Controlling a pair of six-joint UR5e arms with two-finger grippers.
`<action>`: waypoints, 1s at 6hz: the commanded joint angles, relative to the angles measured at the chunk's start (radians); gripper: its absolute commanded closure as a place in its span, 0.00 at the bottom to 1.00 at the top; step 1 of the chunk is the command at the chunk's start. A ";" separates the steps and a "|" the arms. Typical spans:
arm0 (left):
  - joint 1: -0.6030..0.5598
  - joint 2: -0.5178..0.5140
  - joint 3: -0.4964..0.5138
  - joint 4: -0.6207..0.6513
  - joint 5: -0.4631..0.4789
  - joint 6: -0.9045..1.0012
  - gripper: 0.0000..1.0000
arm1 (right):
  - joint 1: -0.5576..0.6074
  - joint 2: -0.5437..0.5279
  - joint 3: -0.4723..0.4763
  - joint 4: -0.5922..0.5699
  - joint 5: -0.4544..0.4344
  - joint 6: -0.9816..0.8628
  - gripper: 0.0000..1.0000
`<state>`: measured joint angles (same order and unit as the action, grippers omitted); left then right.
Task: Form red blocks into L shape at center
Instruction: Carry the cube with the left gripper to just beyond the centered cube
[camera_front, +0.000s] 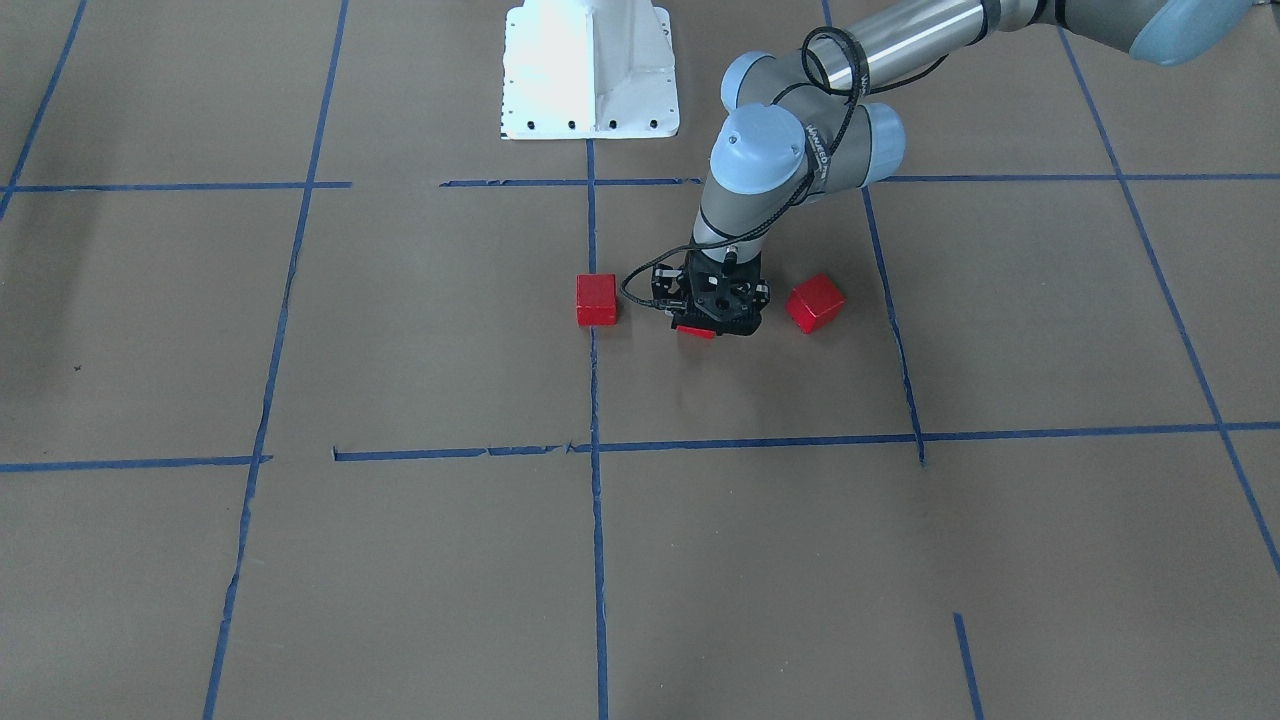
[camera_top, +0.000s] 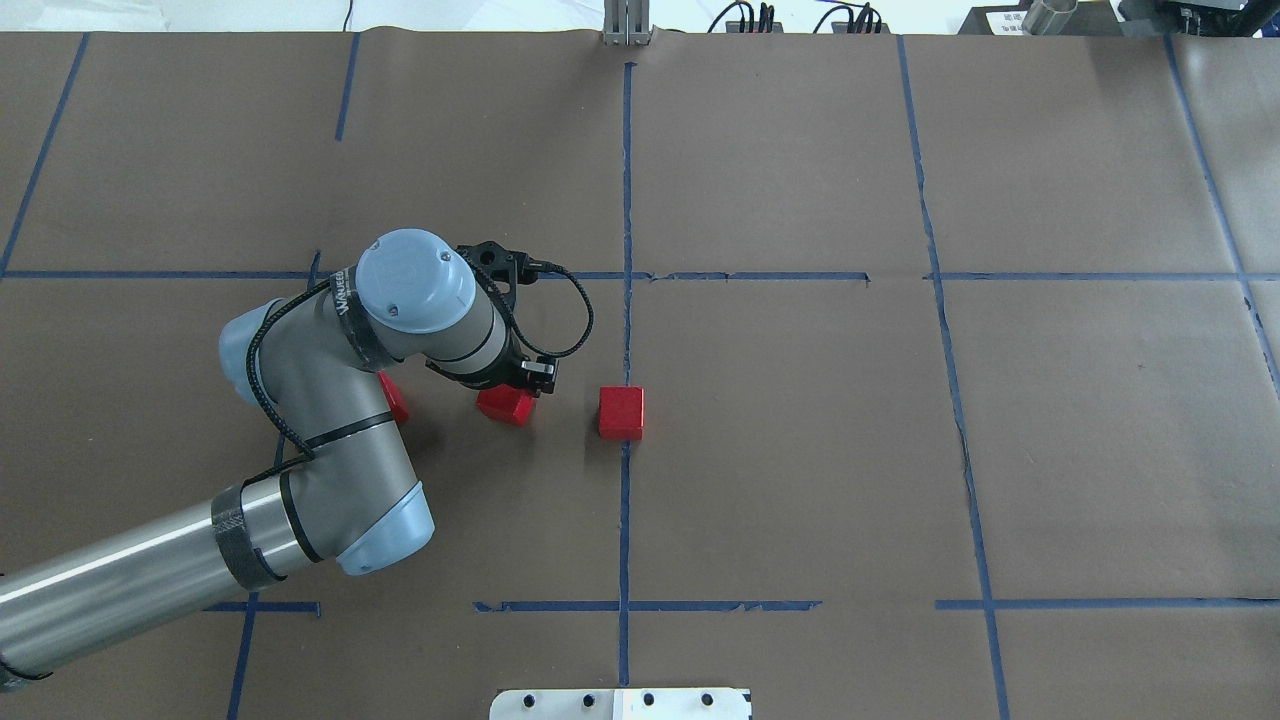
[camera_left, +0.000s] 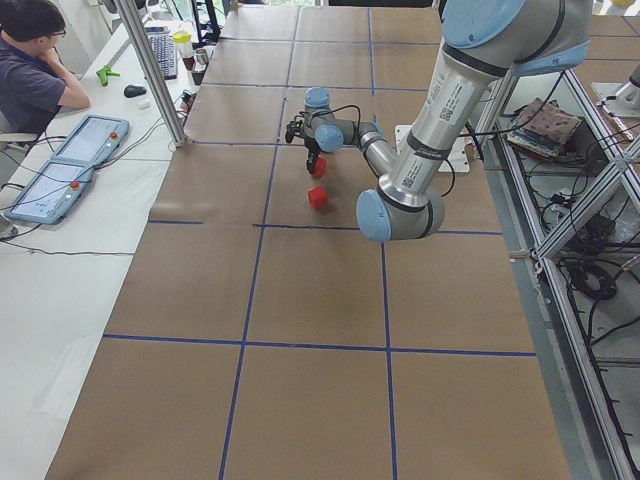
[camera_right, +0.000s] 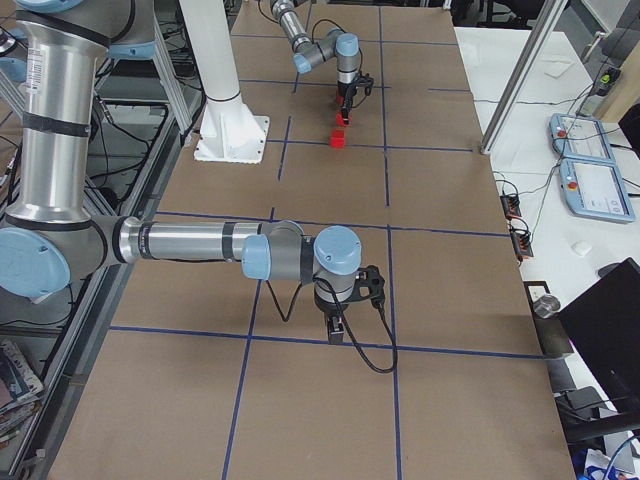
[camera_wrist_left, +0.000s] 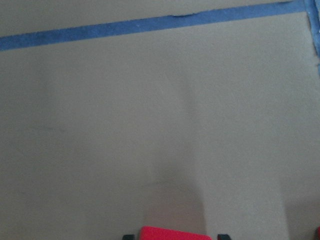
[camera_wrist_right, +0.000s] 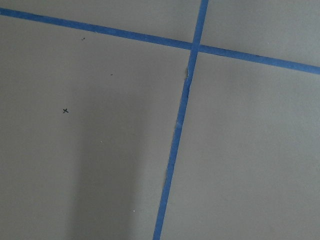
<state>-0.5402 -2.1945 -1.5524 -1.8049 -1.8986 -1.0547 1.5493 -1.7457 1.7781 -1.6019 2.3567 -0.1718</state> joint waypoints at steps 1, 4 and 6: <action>-0.007 -0.037 0.012 0.010 0.003 -0.083 0.91 | 0.000 0.000 0.001 0.000 0.004 0.000 0.00; -0.007 -0.287 0.288 0.007 0.069 -0.229 0.91 | 0.000 0.000 0.000 0.000 0.003 0.000 0.00; -0.004 -0.327 0.333 0.007 0.069 -0.270 0.91 | 0.000 0.000 0.000 0.000 0.003 0.000 0.00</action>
<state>-0.5468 -2.4953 -1.2517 -1.7978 -1.8311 -1.2981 1.5493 -1.7457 1.7771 -1.6015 2.3593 -0.1718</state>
